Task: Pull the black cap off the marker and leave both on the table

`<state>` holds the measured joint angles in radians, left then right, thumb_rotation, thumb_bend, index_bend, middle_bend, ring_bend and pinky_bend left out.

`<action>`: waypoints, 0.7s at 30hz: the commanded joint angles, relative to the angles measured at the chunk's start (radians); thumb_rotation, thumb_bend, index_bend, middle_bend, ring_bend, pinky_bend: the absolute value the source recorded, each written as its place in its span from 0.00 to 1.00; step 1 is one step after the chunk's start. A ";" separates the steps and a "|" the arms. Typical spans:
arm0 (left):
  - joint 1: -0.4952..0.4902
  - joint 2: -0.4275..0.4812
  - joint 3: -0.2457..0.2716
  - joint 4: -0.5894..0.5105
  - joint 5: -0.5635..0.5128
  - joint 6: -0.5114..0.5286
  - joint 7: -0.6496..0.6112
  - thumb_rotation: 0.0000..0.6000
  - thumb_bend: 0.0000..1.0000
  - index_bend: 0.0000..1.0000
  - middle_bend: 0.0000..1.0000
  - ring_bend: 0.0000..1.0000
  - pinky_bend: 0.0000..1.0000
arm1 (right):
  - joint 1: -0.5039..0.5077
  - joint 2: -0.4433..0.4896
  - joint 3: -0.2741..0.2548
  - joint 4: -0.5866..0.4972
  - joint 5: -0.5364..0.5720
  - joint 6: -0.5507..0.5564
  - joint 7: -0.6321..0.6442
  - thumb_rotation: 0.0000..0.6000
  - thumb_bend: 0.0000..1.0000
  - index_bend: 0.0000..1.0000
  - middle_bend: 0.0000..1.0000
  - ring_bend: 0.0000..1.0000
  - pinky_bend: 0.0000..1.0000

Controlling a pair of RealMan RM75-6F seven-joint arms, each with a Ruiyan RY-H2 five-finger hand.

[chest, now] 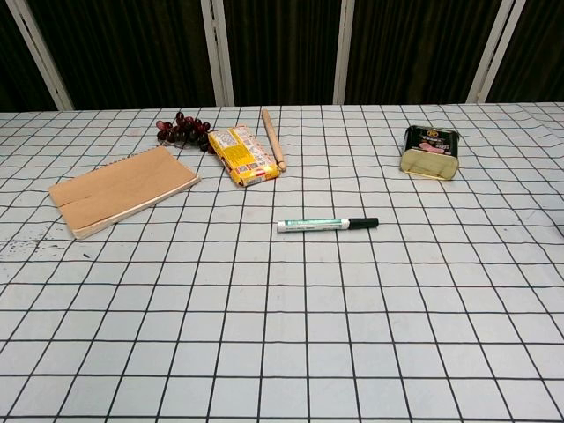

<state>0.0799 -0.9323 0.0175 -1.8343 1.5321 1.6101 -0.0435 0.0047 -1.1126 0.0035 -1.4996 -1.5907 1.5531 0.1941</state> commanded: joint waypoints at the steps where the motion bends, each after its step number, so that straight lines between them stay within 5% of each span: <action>1: 0.004 -0.004 -0.001 -0.010 -0.002 0.007 0.021 1.00 0.44 0.30 0.00 0.00 0.00 | 0.006 -0.001 0.004 -0.001 0.010 -0.013 0.001 1.00 0.18 0.08 0.00 0.00 0.00; 11: -0.012 -0.051 -0.015 0.005 -0.026 -0.020 0.056 1.00 0.44 0.29 0.00 0.00 0.00 | 0.030 0.006 0.019 -0.014 0.033 -0.052 -0.016 1.00 0.18 0.08 0.00 0.00 0.00; 21: -0.068 0.013 -0.061 -0.086 -0.075 -0.078 0.083 1.00 0.42 0.27 0.00 0.00 0.00 | 0.039 0.049 0.036 -0.095 0.081 -0.082 -0.070 1.00 0.18 0.02 0.00 0.00 0.00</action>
<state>0.0239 -0.9316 -0.0328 -1.9048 1.4709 1.5451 0.0273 0.0400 -1.0686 0.0371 -1.5866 -1.5170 1.4793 0.1306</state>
